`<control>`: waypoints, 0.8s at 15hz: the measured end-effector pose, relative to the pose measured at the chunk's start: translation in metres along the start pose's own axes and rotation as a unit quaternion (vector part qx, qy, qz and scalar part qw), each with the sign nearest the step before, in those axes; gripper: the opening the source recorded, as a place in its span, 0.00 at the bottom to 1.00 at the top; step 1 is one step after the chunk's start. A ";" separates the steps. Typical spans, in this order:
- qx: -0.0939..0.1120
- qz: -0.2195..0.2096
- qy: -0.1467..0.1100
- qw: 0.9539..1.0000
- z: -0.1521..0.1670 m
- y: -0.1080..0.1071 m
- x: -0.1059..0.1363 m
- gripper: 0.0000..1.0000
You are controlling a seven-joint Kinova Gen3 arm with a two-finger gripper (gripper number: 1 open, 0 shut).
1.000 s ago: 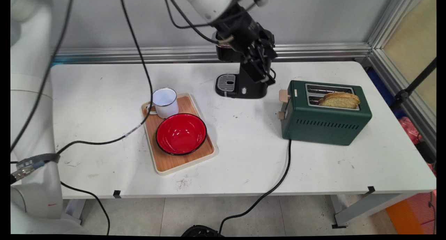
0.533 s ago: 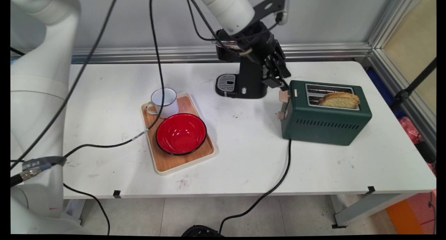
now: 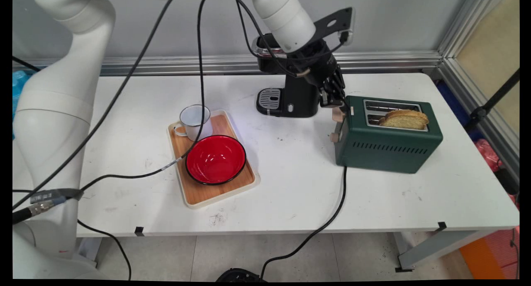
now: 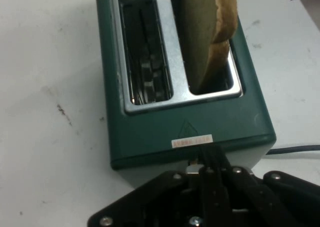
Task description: Press the toaster switch
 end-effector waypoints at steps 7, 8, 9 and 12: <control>-0.006 -0.003 -0.016 1.000 0.020 -0.006 -0.005 0.00; -0.007 -0.004 -0.019 1.000 0.022 -0.007 -0.006 0.00; -0.007 -0.004 -0.021 1.000 0.024 -0.007 -0.007 0.00; -0.010 -0.008 -0.030 0.999 0.030 -0.009 -0.013 0.00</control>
